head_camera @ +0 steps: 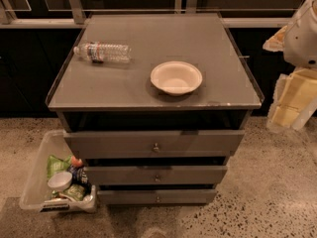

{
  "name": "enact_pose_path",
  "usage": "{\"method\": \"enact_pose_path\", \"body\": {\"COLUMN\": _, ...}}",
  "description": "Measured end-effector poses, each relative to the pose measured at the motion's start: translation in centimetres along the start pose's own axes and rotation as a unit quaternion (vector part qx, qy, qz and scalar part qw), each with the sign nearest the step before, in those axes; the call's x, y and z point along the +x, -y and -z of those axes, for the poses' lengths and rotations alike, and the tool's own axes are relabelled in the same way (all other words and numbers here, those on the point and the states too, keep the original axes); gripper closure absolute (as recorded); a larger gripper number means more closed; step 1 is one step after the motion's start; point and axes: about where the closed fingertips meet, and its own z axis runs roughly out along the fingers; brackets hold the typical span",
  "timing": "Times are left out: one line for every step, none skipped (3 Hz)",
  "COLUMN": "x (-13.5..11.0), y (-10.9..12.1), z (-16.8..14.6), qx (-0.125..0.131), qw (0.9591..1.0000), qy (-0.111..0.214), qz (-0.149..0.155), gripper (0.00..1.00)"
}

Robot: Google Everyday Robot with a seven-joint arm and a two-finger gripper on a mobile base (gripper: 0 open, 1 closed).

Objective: Open bottom drawer

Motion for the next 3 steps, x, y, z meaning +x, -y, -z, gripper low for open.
{"method": "enact_pose_path", "body": {"x": 0.0, "y": 0.0, "z": 0.0, "qx": 0.0, "qw": 1.0, "qy": 0.0, "qz": 0.0, "gripper": 0.0}}
{"method": "enact_pose_path", "body": {"x": 0.1, "y": -0.3, "z": 0.4, "qx": 0.018, "qw": 0.9998, "qy": 0.011, "qz": -0.005, "gripper": 0.0}}
{"method": "enact_pose_path", "body": {"x": 1.1, "y": -2.6, "z": -1.0, "qx": 0.029, "qw": 0.9981, "qy": 0.052, "qz": -0.014, "gripper": 0.0}}
